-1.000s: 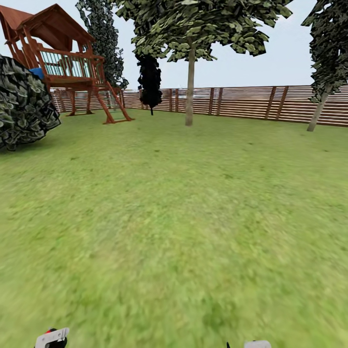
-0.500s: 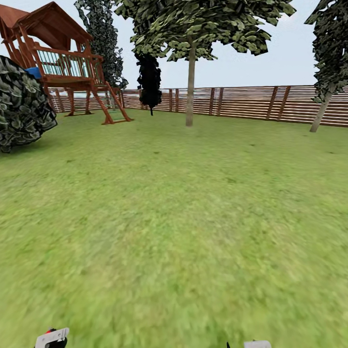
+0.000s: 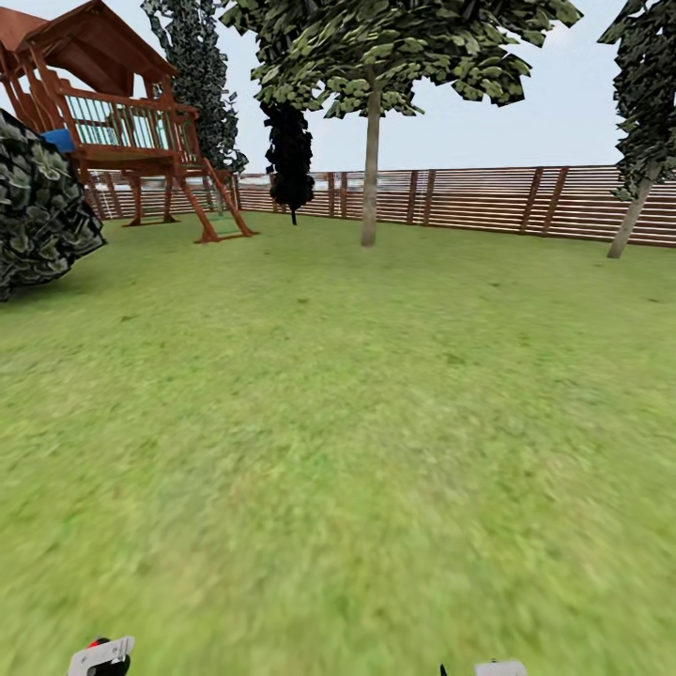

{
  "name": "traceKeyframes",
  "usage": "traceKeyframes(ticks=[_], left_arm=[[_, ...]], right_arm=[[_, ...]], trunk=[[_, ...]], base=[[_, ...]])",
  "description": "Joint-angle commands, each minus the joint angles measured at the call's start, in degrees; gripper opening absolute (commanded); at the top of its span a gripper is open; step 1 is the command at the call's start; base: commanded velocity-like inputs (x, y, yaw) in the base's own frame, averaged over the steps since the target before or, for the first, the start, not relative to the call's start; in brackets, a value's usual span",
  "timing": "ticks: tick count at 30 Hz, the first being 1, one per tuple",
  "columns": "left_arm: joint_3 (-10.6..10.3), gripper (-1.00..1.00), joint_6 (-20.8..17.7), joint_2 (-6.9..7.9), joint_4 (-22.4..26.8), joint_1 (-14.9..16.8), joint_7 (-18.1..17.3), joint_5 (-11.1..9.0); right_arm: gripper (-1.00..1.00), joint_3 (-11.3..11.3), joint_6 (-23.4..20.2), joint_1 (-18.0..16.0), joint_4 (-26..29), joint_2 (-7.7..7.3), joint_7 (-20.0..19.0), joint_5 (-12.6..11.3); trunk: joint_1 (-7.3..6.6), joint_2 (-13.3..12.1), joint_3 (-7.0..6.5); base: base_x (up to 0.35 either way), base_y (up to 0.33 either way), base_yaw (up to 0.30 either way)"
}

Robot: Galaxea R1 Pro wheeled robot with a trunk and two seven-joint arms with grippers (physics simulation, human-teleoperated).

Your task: In the garden, pick up the pesticide atomizer on the floor and spray pesticide onto both trees until each tree trunk is fully covered.

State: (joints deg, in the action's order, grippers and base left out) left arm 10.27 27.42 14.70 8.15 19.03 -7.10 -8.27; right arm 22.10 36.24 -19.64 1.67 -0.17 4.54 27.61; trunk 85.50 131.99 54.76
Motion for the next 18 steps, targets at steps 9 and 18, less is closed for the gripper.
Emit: traceKeyframes(ticks=[9, 18], left_arm=[[0.2, -1.0, 0.1, 0.06, -0.1, 0.0, -0.6, -0.6], [0.2, -1.0, 0.1, 0.06, -0.1, 0.0, -0.6, -0.6]], right_arm=[[1.0, 0.1, 0.1, 0.0, -0.1, -0.01, 0.5, 0.6], [1.0, 0.1, 0.1, 0.0, -0.1, -0.01, 0.5, 0.6]], trunk=[[0.02, 0.0, 0.05], [0.02, 0.0, 0.05]], base=[[0.338, 0.0, 0.0], [0.338, 0.0, 0.0]])
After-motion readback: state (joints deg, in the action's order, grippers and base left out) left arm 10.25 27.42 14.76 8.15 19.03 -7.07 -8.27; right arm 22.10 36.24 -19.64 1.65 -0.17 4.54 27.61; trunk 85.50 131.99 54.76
